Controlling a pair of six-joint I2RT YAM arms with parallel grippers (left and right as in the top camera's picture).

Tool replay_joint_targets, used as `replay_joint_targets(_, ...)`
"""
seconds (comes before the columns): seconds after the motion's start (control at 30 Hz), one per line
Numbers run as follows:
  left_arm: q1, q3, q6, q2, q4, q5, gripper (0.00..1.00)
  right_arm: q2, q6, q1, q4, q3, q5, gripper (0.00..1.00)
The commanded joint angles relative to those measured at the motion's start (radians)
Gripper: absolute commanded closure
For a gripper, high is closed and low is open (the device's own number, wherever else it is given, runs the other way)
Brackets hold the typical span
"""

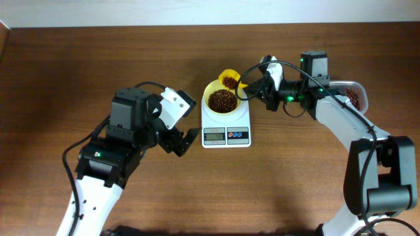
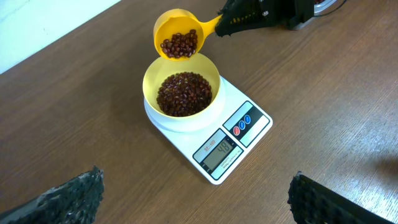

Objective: Scoop item into bowl and weigh 50g on scale
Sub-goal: 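Tilt the scoop slowly over the bowl to trickle beans in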

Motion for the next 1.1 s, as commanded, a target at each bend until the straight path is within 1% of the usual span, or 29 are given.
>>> replay_joint_targets(0.0, 0.003, -0.003, 0.016, -0.004, 0.002, 0.013, 0.01, 0.000, 0.006, 0.011, -0.002, 0.006, -0.010, 0.96)
replay_joint_targets(0.43, 0.003, -0.003, 0.015, -0.004, 0.002, 0.014, 0.01, 0.000, 0.006, 0.011, -0.003, 0.006, -0.009, 0.96)
replay_joint_targets(0.63, 0.003, -0.003, 0.016, -0.004, 0.002, 0.013, 0.01, 0.000, 0.007, 0.011, -0.003, 0.006, 0.010, 0.96)
replay_joint_targets(0.7, 0.003, -0.003, 0.016, -0.004, 0.002, 0.013, 0.01, 0.000, 0.007, 0.011, -0.003, 0.006, 0.045, 0.96)
replay_joint_targets(0.77, 0.003, -0.003, 0.016, -0.004, 0.002, 0.013, 0.01, 0.000, 0.007, 0.011, -0.003, 0.006, 0.011, 0.96)
replay_joint_targets(0.93, 0.003, -0.003, 0.016, -0.004, 0.002, 0.013, 0.01, 0.000, 0.006, 0.011, -0.003, 0.006, 0.028, 0.96)
replay_joint_targets(1.03, 0.003, -0.003, 0.015, -0.004, 0.002, 0.014, 0.01, 0.000, 0.007, 0.012, -0.006, 0.006, -0.010, 0.96)
replay_joint_targets(1.07, 0.003, -0.003, 0.015, -0.004, 0.002, 0.013, 0.01, 0.000, 0.006, 0.011, 0.005, 0.006, 0.023, 0.96)
